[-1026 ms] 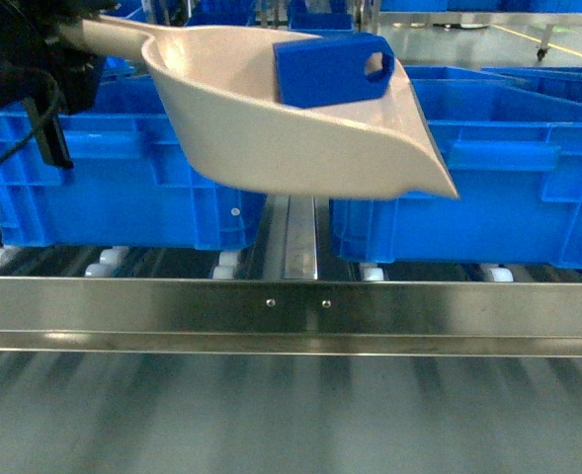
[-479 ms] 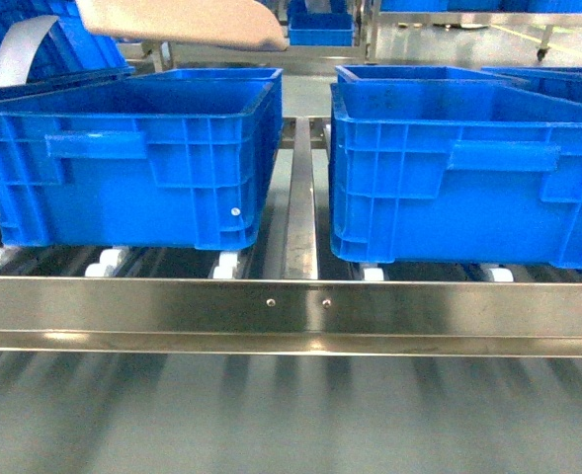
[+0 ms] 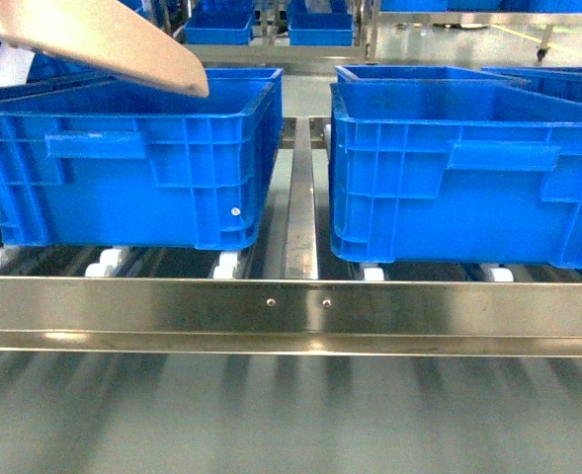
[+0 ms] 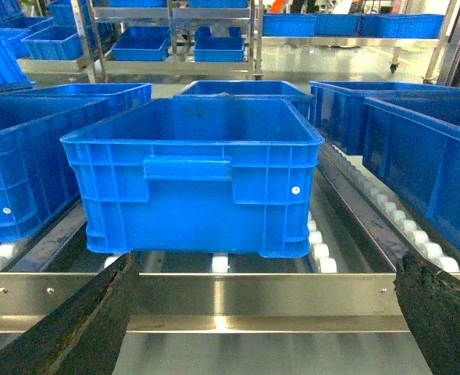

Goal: Place part in tray to right shelf

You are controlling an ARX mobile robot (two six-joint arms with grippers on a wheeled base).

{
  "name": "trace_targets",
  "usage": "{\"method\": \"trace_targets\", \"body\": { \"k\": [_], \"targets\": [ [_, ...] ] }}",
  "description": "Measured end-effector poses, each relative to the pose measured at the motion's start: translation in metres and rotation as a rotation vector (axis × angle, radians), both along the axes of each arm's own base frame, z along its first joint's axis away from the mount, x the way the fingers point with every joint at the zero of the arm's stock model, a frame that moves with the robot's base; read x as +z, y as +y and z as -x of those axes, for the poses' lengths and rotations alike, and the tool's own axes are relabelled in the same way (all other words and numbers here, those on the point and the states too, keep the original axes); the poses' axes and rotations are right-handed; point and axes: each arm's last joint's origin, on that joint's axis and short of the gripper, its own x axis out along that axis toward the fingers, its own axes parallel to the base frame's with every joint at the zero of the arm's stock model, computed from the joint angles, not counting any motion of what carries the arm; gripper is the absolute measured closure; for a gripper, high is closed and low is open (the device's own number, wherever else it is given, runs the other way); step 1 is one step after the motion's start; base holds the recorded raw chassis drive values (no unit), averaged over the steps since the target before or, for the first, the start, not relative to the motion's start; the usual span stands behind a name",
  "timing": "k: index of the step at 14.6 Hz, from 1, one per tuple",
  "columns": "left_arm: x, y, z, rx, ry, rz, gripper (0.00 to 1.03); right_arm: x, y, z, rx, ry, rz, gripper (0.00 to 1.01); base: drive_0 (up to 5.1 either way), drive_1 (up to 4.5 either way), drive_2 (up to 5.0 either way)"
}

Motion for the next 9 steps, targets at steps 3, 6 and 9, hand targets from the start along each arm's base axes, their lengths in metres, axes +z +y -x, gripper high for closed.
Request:
{"method": "trace_targets", "body": {
  "k": [3, 6, 9],
  "targets": [
    [0.009, 0.000, 0.001, 0.039, -0.020, -0.060, 0.91, 0.000, 0.000, 0.000, 0.000, 0.000, 0.000, 0.03, 0.0, 0.00, 0.0],
    [0.027, 0.004, -0.001, 0.062, -0.018, -0.153, 0.91, 0.000, 0.000, 0.000, 0.000, 0.000, 0.000, 0.03, 0.0, 0.00, 0.0],
    [0.013, 0.025, -0.008, 0.005, 0.036, -0.113, 0.91, 0.000, 0.000, 0.000, 0.000, 0.000, 0.000, 0.03, 0.0, 0.00, 0.0]
  ]
}}
